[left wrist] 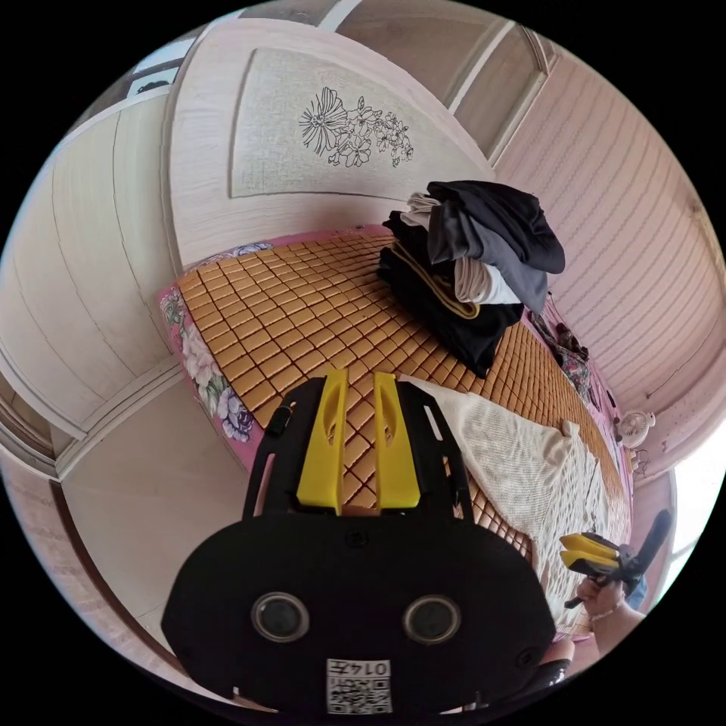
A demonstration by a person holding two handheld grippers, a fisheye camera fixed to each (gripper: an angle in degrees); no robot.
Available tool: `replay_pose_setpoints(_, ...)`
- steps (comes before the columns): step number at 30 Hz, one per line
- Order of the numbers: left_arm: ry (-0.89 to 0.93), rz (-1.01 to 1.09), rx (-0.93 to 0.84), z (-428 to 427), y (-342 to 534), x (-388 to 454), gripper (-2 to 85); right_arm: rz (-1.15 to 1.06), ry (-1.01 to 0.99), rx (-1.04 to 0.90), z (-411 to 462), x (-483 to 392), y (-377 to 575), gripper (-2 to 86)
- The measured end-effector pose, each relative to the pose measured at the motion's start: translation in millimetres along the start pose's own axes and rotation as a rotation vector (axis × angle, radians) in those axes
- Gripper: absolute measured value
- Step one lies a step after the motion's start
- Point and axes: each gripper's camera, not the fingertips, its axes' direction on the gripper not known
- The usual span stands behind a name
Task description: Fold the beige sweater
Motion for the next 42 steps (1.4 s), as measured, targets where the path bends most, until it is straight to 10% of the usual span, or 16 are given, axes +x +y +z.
replay_pose_setpoints(18,-0.026,0.176,-0.263,78,12,63,1.6,0.166,0.017,0.006,-6,14,28,4.6)
replay_pose_setpoints(25,0.405,0.408,-0.044,-5,80,191,1.0,0.384,0.04,0.139,-61,57,75,4.3)
replay_pose_setpoints(31,0.983,0.691,-0.28,-31,203,364,2.8,0.547,0.144,0.226,-105,80,122,6.2)
replay_pose_setpoints(42,0.402,0.916,-0.365,-13,288,349,6.9,0.648,0.426,0.202,-108,101,128,7.8)
